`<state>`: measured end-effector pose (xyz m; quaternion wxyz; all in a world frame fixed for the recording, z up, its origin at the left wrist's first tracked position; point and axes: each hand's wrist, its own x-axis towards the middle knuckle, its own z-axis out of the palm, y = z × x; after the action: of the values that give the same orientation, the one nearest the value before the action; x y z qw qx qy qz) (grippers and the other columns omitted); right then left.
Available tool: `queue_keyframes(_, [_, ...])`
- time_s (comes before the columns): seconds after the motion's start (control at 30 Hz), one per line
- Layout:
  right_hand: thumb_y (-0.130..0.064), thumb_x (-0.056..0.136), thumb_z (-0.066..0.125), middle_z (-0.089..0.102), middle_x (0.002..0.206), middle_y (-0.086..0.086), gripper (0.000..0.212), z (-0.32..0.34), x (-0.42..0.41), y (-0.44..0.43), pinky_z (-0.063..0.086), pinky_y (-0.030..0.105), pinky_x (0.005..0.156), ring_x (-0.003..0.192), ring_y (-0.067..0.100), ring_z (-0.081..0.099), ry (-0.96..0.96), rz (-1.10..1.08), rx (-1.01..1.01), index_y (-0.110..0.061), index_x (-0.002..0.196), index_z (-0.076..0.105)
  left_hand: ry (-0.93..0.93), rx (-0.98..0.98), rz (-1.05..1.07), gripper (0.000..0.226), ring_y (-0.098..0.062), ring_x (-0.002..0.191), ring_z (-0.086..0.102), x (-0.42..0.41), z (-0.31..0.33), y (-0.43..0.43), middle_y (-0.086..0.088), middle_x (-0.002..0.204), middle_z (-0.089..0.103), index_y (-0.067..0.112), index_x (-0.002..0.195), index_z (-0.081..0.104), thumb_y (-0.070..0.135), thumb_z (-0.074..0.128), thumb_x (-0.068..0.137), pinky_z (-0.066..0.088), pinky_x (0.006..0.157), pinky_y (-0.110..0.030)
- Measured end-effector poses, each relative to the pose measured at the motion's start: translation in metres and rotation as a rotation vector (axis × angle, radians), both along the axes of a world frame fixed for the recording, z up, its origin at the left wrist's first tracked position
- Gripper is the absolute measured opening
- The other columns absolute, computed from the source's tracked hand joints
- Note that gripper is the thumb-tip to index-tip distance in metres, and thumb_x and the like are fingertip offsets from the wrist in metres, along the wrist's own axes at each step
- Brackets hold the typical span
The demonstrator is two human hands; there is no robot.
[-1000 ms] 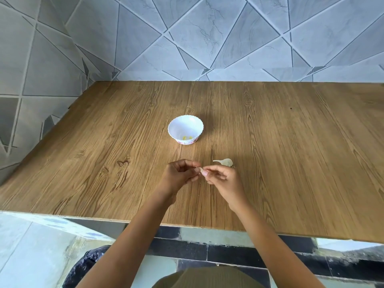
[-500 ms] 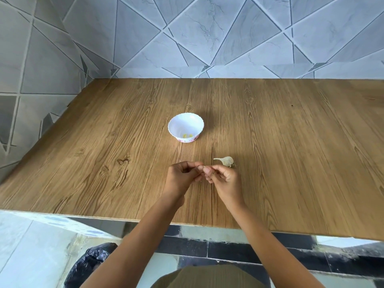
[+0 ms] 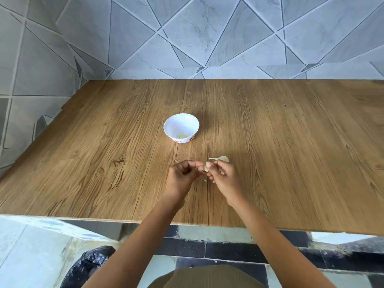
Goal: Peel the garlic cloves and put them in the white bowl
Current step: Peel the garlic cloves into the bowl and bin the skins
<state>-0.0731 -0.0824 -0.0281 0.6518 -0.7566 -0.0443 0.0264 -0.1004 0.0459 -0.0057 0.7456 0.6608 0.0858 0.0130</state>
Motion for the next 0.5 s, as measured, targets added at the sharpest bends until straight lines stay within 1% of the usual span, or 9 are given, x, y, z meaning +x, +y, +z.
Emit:
queue_keyframes(0.07, [-0.019, 0.093, 0.058, 0.059, 0.064, -0.004, 0.021, -0.002, 0.001, 0.001, 0.047, 0.030, 0.063, 0.063, 0.010, 0.057, -0.016, 0.008, -0.067, -0.016, 0.072, 0.058, 0.000, -0.002, -0.019, 0.008, -0.012, 0.073, 0.067, 0.000, 0.001, 0.003, -0.008, 0.080, 0.071, 0.000, 0.090, 0.067, -0.004, 0.062, 0.085, 0.055, 0.069, -0.021])
queue_keyframes(0.13, [-0.021, 0.094, 0.056, 0.058, 0.067, 0.001, 0.021, -0.002, 0.002, 0.002, 0.046, 0.033, 0.063, 0.066, 0.015, 0.057, -0.015, 0.032, -0.106, -0.010, 0.076, 0.059, -0.001, 0.013, -0.048, 0.008, -0.012, 0.074, 0.066, 0.000, 0.002, 0.007, -0.011, 0.082, 0.069, -0.002, 0.092, 0.066, -0.003, 0.062, 0.085, 0.055, 0.071, -0.021])
queue_keyframes(0.27, [-0.019, 0.096, 0.051, 0.053, 0.066, 0.010, 0.028, -0.004, 0.004, 0.001, 0.038, 0.031, 0.059, 0.061, 0.019, 0.049, -0.016, 0.095, -0.173, 0.002, 0.079, 0.055, 0.013, 0.044, -0.123, 0.009, -0.008, 0.072, 0.064, 0.001, 0.005, 0.012, -0.010, 0.081, 0.067, -0.004, 0.094, 0.065, -0.004, 0.061, 0.086, 0.053, 0.069, -0.019])
queue_keyframes(0.33, [-0.017, 0.096, 0.050, 0.049, 0.060, 0.003, 0.026, -0.005, 0.005, 0.003, 0.035, 0.029, 0.055, 0.056, 0.013, 0.044, -0.020, 0.097, -0.176, -0.001, 0.076, 0.053, 0.040, 0.008, -0.139, 0.010, -0.007, 0.071, 0.065, 0.001, 0.006, 0.014, -0.005, 0.077, 0.068, 0.000, 0.092, 0.066, -0.006, 0.059, 0.086, 0.053, 0.068, -0.017])
queue_keyframes(0.4, [-0.015, 0.095, 0.053, 0.044, 0.056, -0.006, 0.023, -0.006, 0.004, 0.006, 0.032, 0.022, 0.051, 0.049, 0.004, 0.039, -0.063, 0.050, -0.177, -0.006, 0.074, 0.052, 0.092, -0.058, -0.124, 0.012, -0.007, 0.070, 0.065, 0.002, 0.007, 0.014, -0.002, 0.074, 0.070, 0.003, 0.091, 0.066, -0.006, 0.058, 0.087, 0.054, 0.067, -0.016])
queue_keyframes(0.43, [-0.015, 0.094, 0.055, 0.045, 0.056, -0.007, 0.023, -0.008, 0.004, 0.007, 0.032, 0.020, 0.050, 0.049, 0.003, 0.040, -0.099, 0.012, -0.186, -0.005, 0.073, 0.053, 0.127, -0.099, -0.105, 0.013, -0.008, 0.069, 0.065, 0.002, 0.007, 0.014, -0.003, 0.074, 0.070, 0.004, 0.091, 0.067, -0.005, 0.058, 0.087, 0.054, 0.066, -0.016])
queue_keyframes(0.5, [-0.016, 0.091, 0.059, 0.050, 0.057, -0.003, 0.025, -0.012, 0.003, 0.009, 0.036, 0.023, 0.051, 0.051, 0.009, 0.046, -0.175, -0.053, -0.196, -0.002, 0.071, 0.054, 0.187, -0.180, -0.074, 0.012, -0.009, 0.066, 0.066, 0.001, 0.008, 0.013, -0.005, 0.076, 0.070, 0.005, 0.090, 0.068, -0.003, 0.058, 0.088, 0.055, 0.065, -0.016])
